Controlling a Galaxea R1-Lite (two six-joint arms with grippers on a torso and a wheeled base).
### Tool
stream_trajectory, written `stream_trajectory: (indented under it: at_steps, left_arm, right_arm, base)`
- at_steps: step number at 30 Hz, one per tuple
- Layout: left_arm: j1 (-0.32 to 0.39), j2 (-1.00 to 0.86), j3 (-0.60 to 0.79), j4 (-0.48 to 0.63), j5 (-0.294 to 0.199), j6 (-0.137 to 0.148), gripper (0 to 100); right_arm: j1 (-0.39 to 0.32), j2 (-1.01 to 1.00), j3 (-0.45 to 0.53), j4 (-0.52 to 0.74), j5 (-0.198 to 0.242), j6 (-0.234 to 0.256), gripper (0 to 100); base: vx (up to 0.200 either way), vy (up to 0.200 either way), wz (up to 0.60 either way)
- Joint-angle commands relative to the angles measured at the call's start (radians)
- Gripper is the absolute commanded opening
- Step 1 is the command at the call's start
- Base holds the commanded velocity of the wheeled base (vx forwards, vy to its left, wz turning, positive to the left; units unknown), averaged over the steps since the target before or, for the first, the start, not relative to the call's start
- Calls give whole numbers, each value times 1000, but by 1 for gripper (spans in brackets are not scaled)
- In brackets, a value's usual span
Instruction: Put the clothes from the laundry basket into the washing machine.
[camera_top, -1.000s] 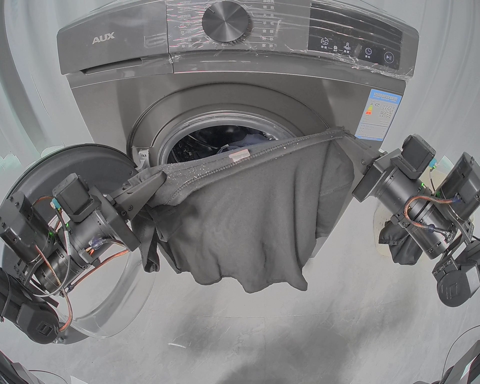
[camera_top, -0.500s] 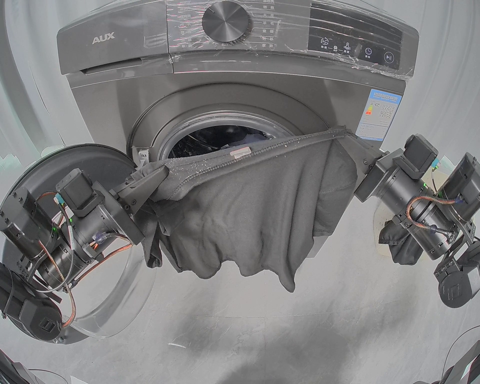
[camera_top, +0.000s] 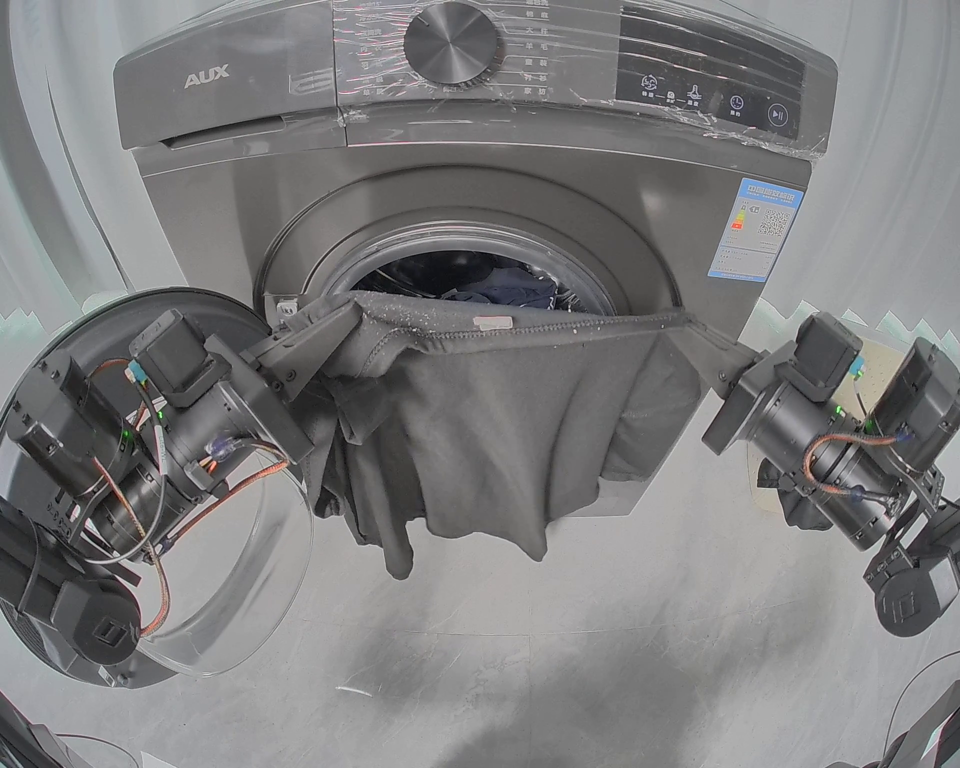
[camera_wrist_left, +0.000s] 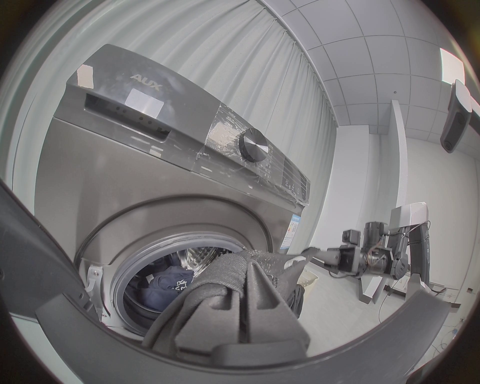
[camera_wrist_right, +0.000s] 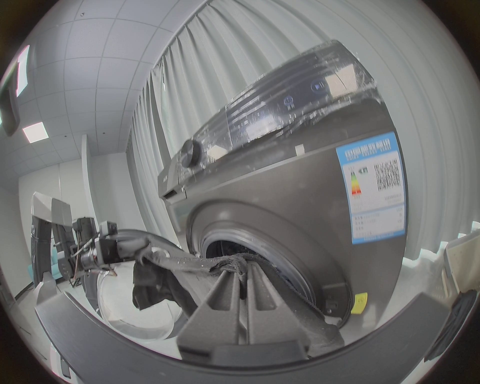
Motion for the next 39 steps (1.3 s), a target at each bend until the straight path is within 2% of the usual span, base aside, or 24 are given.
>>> stream_trajectory:
  at_steps: [1, 5, 6, 8, 11, 13, 15, 19, 20, 21, 26, 30, 32, 39]
  left_arm:
    - [-10, 22, -37, 0, -1, -1, 0]
    - [-27, 30, -60, 0, -1, -1, 0]
    - [-33, 30, -63, 0, -1, -1, 0]
    - [-45, 30, -64, 0, -1, -1, 0]
    - [-61, 30, -66, 0, 1, -3, 0]
    - [-71, 21, -64, 0, 1, -3, 0]
    - [-76, 16, -64, 0, 1, -3, 0]
    - [-84, 11, -61, -1, -1, -1, 0]
    - [-84, 11, -61, -1, -1, -1, 0]
    - [-87, 5, -57, -1, -1, -1, 0]
    - [-99, -19, -54, -1, -3, -1, 0]
    - [-99, -22, -55, -1, -4, -1, 0]
    - [-100, -22, -54, -1, -4, -1, 0]
    - [-117, -21, -52, -1, -1, -1, 0]
  right_arm:
    - [12, 20, 55, 4, -4, -2, 0]
    - [78, 58, 116, -2, -6, 0, 0]
    - [88, 72, 137, 4, -4, -2, 100]
    - [96, 101, 179, 8, 3, -5, 100]
    - [96, 156, 188, 4, 17, -9, 100]
    - [92, 215, 179, -9, 75, -22, 100]
    - [95, 253, 151, -9, 89, -26, 100]
    - [84, 359, 38, -9, 89, -26, 100]
    - [84, 359, 38, -9, 89, -26, 100]
    - [76, 439, -54, -10, 89, -26, 100]
    - [84, 586, -217, -10, 89, -28, 100]
    - [96, 630, -275, -13, 91, -28, 100]
    - [130, 667, -330, -15, 91, -26, 100]
    - [171, 712, -396, -9, 89, -26, 100]
  base:
    - [0, 0, 0]
    - [0, 0, 0]
    - [0, 0, 0]
    - [0, 0, 0]
    - [0, 0, 0]
    - [0, 0, 0]
    - [0, 0, 0]
    - [0, 0, 0]
    - [0, 0, 0]
    - [0, 0, 0]
    - [0, 0, 0]
    - [0, 0, 0]
    - [0, 0, 0]
    - [0, 0, 0]
